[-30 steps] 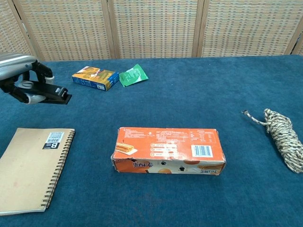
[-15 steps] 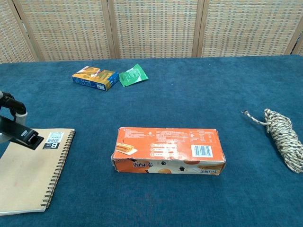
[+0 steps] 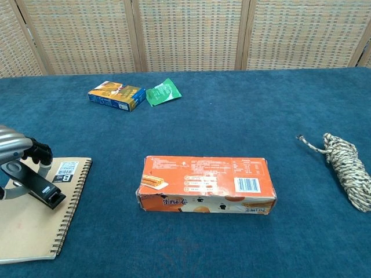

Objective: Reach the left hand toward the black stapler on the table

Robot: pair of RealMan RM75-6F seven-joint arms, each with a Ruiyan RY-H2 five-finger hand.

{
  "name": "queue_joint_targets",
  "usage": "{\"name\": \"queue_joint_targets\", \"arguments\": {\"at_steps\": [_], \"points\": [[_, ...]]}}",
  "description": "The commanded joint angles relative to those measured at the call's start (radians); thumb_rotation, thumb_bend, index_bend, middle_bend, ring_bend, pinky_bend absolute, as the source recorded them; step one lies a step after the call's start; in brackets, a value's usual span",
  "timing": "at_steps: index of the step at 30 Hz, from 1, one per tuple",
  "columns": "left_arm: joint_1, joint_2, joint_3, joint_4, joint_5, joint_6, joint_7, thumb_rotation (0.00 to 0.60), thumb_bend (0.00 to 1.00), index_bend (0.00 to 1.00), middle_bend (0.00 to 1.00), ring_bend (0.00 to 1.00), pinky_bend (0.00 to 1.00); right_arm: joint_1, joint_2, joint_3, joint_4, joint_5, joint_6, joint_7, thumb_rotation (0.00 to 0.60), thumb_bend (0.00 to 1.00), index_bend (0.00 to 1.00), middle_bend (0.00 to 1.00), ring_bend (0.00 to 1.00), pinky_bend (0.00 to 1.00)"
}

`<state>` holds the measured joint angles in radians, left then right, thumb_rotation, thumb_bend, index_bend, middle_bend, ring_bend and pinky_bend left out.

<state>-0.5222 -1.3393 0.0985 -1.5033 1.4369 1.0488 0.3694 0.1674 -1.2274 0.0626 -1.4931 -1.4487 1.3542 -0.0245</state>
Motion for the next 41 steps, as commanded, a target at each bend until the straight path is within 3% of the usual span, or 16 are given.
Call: {"name": "queue_joint_targets", "arguments": {"at_steps": [1, 7, 11, 16, 19, 23, 30, 41], "points": [[-0.007, -0.003, -0.005, -0.005, -0.023, -0.025, 0.037, 0.600, 0.35, 0.53, 0.27, 0.26, 0.26, 0.000, 0.000, 0.001, 0.001, 0.000, 0.001, 0.002, 0.600, 0.10, 0.07, 0.00, 0.00, 0.00], [-0.008, 0.006, -0.006, -0.018, -0.050, -0.052, 0.061, 0.600, 0.26, 0.33, 0.10, 0.09, 0.14, -0.003, -0.001, 0.004, -0.002, 0.003, 0.008, -0.004, 0.600, 0.10, 0.07, 0.00, 0.00, 0.00], [-0.007, 0.023, -0.005, -0.038, -0.069, -0.068, 0.067, 0.600, 0.21, 0.23, 0.02, 0.05, 0.10, -0.004, -0.002, 0.004, -0.003, 0.004, 0.010, -0.008, 0.600, 0.09, 0.07, 0.00, 0.00, 0.00], [0.006, 0.050, -0.014, -0.073, -0.069, -0.040, 0.048, 0.600, 0.18, 0.14, 0.00, 0.00, 0.03, -0.004, -0.002, 0.006, -0.005, 0.008, 0.010, -0.013, 0.600, 0.09, 0.07, 0.00, 0.00, 0.00], [0.032, 0.080, -0.023, -0.116, -0.056, 0.017, 0.012, 0.600, 0.18, 0.13, 0.00, 0.00, 0.01, -0.004, -0.003, 0.005, -0.005, 0.005, 0.010, -0.015, 0.600, 0.09, 0.07, 0.00, 0.00, 0.00], [0.105, 0.121, -0.037, -0.185, -0.029, 0.169, -0.040, 0.600, 0.18, 0.11, 0.00, 0.00, 0.00, -0.003, -0.002, 0.002, -0.011, -0.003, 0.013, -0.024, 0.600, 0.10, 0.07, 0.00, 0.00, 0.00], [0.256, 0.101, -0.042, -0.171, 0.005, 0.440, 0.011, 0.600, 0.18, 0.06, 0.00, 0.00, 0.00, -0.005, 0.001, -0.005, -0.029, -0.021, 0.024, -0.056, 0.600, 0.09, 0.07, 0.00, 0.00, 0.00], [0.385, 0.094, -0.032, -0.122, 0.029, 0.601, -0.030, 0.600, 0.18, 0.00, 0.00, 0.00, 0.00, -0.004, -0.005, -0.012, -0.059, -0.052, 0.046, -0.119, 0.600, 0.10, 0.07, 0.00, 0.00, 0.00]]}}
